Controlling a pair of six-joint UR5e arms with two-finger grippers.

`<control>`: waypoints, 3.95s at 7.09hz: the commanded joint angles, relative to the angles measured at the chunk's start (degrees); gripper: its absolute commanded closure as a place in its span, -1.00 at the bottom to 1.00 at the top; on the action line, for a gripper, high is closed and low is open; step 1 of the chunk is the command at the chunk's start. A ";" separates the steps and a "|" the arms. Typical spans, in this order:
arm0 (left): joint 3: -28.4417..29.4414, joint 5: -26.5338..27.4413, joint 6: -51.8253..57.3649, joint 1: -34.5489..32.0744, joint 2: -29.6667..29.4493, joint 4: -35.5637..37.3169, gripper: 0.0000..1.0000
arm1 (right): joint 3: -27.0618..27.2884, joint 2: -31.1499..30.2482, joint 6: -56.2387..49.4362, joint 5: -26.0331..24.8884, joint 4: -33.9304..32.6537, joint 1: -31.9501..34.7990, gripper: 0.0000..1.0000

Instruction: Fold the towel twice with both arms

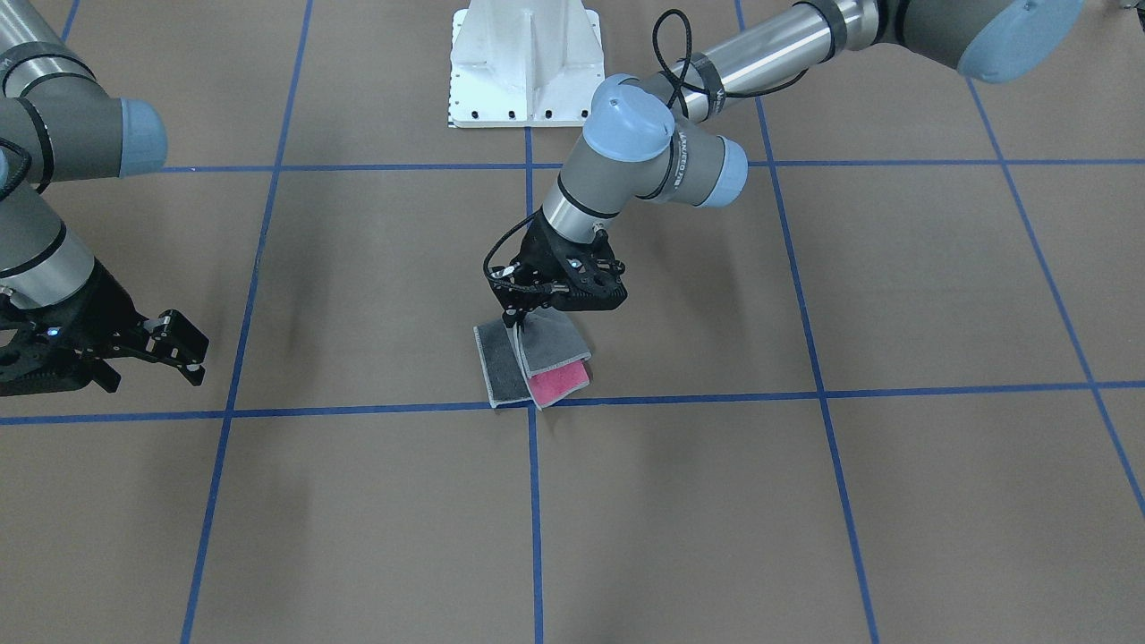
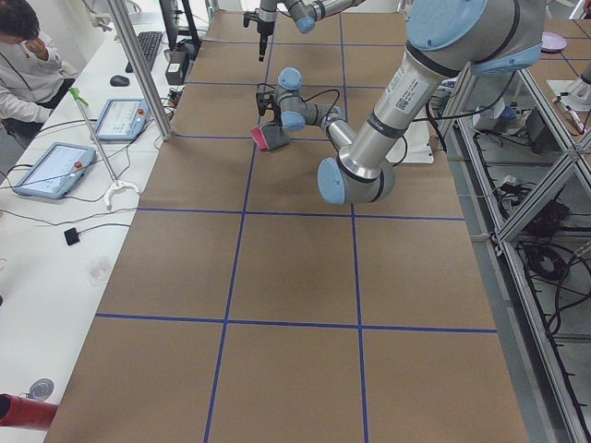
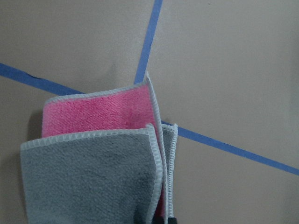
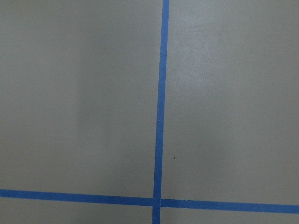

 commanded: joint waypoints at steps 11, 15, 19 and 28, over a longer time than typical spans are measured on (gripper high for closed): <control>1.12 2.47 1.53 1.34 -3.04 0.73 -1.00 | -0.33 0.26 -0.52 0.09 -0.09 -0.09 -1.00; -15.87 0.10 18.58 -2.16 -2.87 35.94 -1.00 | -1.21 -1.66 -13.55 3.50 -6.29 6.65 -1.00; -33.49 -4.70 50.58 -13.64 6.75 62.17 -1.00 | -0.86 -7.97 -44.12 7.63 -16.33 22.80 -1.00; -31.33 -22.20 100.72 -47.13 37.88 55.86 -1.00 | -1.29 -21.79 -70.93 7.82 -18.90 39.64 -1.00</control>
